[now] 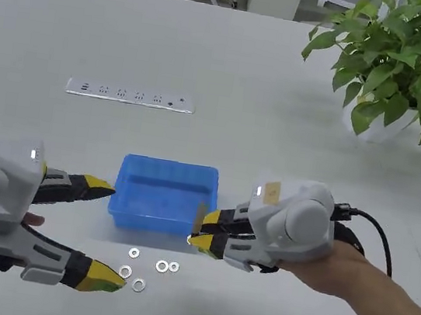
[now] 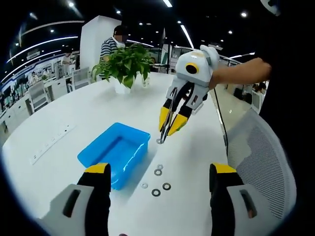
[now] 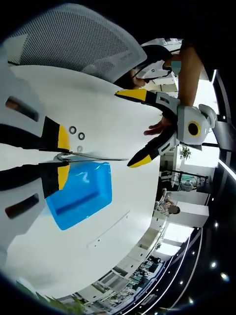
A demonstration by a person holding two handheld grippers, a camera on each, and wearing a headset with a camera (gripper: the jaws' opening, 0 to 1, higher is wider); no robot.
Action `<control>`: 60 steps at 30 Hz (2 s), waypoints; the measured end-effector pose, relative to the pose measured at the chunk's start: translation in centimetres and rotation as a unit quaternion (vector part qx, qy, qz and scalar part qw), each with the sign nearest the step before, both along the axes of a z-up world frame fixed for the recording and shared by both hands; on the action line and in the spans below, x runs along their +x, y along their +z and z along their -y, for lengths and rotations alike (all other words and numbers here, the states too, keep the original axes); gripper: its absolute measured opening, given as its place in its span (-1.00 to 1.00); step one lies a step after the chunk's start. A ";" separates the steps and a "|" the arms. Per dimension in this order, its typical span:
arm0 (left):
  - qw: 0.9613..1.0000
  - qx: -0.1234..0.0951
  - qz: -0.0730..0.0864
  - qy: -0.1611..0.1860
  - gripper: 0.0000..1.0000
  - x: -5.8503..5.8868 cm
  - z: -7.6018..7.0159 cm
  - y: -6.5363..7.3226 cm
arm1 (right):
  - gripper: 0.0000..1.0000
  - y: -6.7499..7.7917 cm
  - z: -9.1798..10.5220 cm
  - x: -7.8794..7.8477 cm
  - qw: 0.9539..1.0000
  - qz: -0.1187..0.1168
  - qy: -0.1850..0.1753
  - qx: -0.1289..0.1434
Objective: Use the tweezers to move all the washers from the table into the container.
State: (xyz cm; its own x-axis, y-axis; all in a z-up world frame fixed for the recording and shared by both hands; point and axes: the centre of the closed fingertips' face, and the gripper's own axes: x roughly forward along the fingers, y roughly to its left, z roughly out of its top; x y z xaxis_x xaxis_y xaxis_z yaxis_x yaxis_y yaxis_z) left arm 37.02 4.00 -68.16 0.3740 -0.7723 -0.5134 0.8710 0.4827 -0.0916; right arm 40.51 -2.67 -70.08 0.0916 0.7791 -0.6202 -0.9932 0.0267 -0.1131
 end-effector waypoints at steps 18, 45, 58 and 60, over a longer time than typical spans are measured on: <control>0.999 -0.006 -0.009 0.043 0.98 -0.3 -1.8 -0.3 | -0.81 1.6 -0.7 4.5 1.000 0.018 -0.003 0.015; 0.999 -0.017 -0.014 0.047 0.97 1.1 -1.9 -0.4 | -0.81 -1.8 -2.5 9.0 1.000 0.015 -0.012 0.020; 0.999 -0.025 -0.006 0.034 0.74 3.4 -0.8 -0.1 | -0.81 -4.0 -2.8 9.5 1.000 0.000 0.000 0.011; 0.999 -0.018 0.002 0.028 0.63 4.0 -0.7 -0.1 | -0.81 -4.4 -2.9 9.4 1.000 -0.001 0.006 0.008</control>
State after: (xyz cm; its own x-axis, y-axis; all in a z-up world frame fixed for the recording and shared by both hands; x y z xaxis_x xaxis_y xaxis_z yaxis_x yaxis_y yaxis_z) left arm 40.99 4.71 -68.26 0.4191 -0.7675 -0.4850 0.8427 0.5276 -0.1068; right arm 49.86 0.24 -74.48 0.0816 0.7903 -0.6073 -0.9937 0.0174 -0.1108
